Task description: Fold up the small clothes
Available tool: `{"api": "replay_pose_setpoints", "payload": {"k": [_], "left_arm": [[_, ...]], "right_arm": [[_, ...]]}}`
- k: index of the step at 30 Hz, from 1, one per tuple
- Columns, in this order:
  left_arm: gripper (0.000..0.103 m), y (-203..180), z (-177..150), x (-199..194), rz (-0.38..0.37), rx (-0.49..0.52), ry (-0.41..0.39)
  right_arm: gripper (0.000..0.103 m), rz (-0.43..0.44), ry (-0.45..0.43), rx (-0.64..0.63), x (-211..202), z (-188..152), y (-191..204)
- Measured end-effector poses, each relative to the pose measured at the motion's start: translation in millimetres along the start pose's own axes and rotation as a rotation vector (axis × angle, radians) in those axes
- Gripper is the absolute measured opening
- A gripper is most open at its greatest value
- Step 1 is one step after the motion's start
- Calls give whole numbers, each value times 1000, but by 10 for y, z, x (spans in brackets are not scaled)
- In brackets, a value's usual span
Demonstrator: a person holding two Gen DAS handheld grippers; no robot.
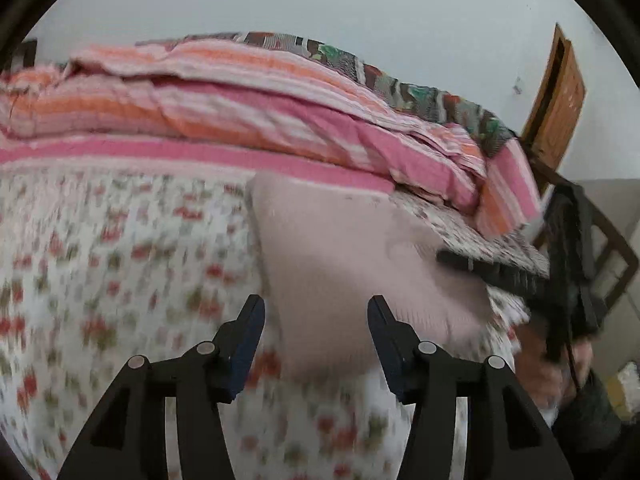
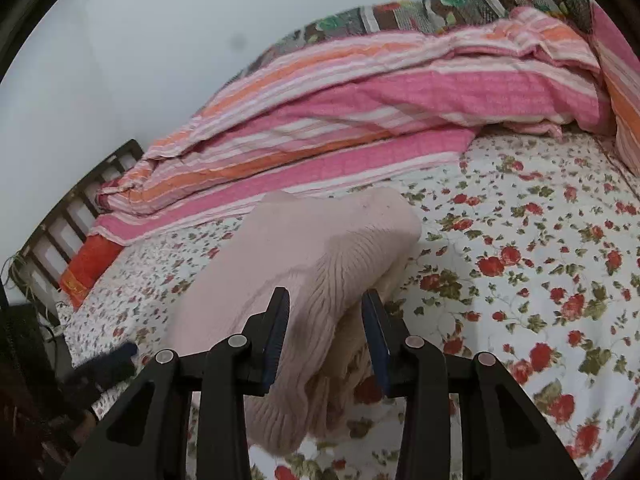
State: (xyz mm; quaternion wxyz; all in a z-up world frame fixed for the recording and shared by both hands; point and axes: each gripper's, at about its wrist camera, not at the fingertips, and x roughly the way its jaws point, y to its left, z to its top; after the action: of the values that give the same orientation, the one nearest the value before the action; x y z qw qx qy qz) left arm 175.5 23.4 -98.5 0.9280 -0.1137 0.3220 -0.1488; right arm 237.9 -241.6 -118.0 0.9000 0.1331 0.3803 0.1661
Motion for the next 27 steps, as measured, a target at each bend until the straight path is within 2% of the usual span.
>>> {"api": "replay_pose_setpoints", "payload": {"k": [1,2,4,5,6,7,9,11,14,16,18,21,23,26,27], "left_arm": [[50,-32,89,115,0,-7,8],[50,-37,150,232,-4,-26,26],[49,-47,178,458,-2,-72,73],[49,-64,133,517,22,-58,73],[51,-97,49,554,60,-19,67],[51,-125,-54,588,75,20,69],[54,-137,-172,590,79,43,67],[55,-119,-170,570,67,42,86],[56,-8,-66,496,9,7,108],[56,81,14,453,-22,-27,92],[56,166,126,469,-28,-55,76],[56,277,318,611,-39,-97,79],[54,323,439,742,-32,-116,84],[54,407,566,987,-8,-150,114],[54,460,613,1104,2,-169,131]], "right_arm": [[24,-8,14,-3,51,7,13],[22,-19,25,-23,90,7,40],[15,-53,8,-158,67,-11,168],[15,-65,-46,-189,-17,-32,163],[14,-55,-69,-160,-56,-41,96],[13,-45,-62,-120,-41,-51,12],[13,-77,4,-69,145,-131,-136],[13,-112,-18,-114,170,-197,-89],[16,-157,-2,-189,116,-120,47],[20,-157,-20,-198,27,-27,86],[22,-160,-91,-216,-89,42,153],[26,-122,-133,-233,-84,123,251],[26,-127,-112,-245,49,135,270],[25,-167,-30,-243,388,60,159],[25,-162,-42,-228,424,8,81]]}}
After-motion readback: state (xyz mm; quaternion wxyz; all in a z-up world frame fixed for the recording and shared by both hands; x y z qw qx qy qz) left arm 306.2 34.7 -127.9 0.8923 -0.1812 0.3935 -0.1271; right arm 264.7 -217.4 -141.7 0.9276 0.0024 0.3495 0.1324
